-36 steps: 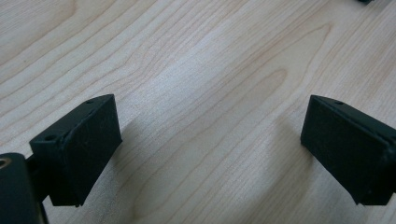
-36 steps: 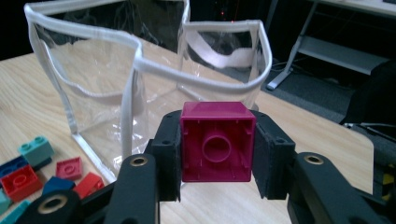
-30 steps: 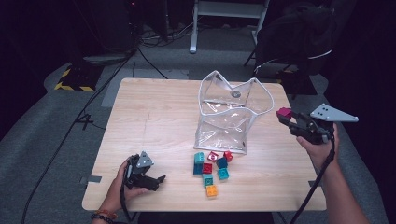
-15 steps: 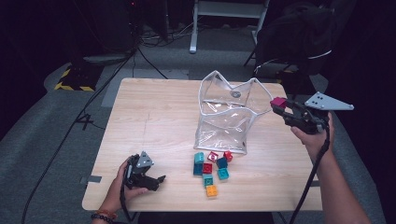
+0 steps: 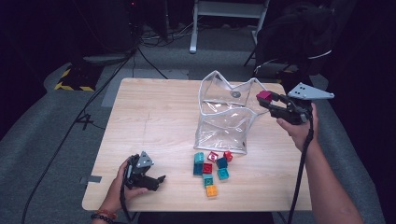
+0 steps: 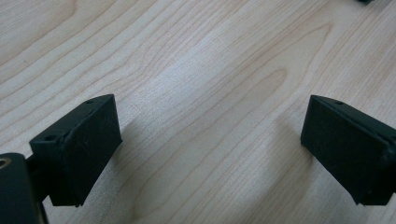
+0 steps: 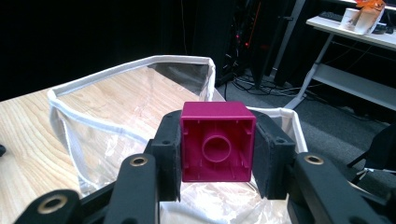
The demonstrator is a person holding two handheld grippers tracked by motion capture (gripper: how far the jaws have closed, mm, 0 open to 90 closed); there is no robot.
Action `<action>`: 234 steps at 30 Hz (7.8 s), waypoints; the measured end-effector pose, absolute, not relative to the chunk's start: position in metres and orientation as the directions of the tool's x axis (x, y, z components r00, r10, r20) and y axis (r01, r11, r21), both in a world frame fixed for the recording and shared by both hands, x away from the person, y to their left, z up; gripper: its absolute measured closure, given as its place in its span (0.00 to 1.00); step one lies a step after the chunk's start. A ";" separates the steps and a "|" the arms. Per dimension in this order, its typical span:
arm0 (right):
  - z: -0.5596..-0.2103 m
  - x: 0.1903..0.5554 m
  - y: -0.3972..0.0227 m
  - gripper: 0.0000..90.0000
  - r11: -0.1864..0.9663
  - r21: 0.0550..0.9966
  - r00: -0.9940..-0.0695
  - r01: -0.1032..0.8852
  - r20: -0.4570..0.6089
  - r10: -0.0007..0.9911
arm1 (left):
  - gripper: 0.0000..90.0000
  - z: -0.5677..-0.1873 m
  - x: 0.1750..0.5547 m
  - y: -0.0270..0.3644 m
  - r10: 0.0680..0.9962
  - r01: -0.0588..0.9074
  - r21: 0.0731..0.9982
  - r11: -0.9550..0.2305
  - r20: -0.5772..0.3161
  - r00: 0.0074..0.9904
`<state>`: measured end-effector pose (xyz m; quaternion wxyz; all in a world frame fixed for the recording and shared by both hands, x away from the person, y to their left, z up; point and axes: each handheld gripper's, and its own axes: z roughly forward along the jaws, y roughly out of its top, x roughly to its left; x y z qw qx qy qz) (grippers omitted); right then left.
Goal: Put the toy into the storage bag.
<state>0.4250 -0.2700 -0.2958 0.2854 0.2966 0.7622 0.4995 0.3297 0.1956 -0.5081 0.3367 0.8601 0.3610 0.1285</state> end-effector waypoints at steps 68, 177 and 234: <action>-0.306 0.382 -0.279 0.55 0.315 0.939 -0.698 0.137 -0.134 0.703 | 0.06 -0.508 0.330 0.196 0.708 0.534 0.672 -0.513 -0.021 0.706; -0.496 0.330 -0.205 0.53 0.539 0.792 -0.851 0.288 -0.047 0.524 | 0.06 -0.508 0.329 0.196 0.707 0.535 0.671 -0.514 -0.021 0.707; -0.406 0.342 -0.312 0.53 0.304 0.916 -0.654 0.263 -0.062 0.754 | 0.06 -0.508 0.329 0.196 0.711 0.535 0.672 -0.513 -0.017 0.703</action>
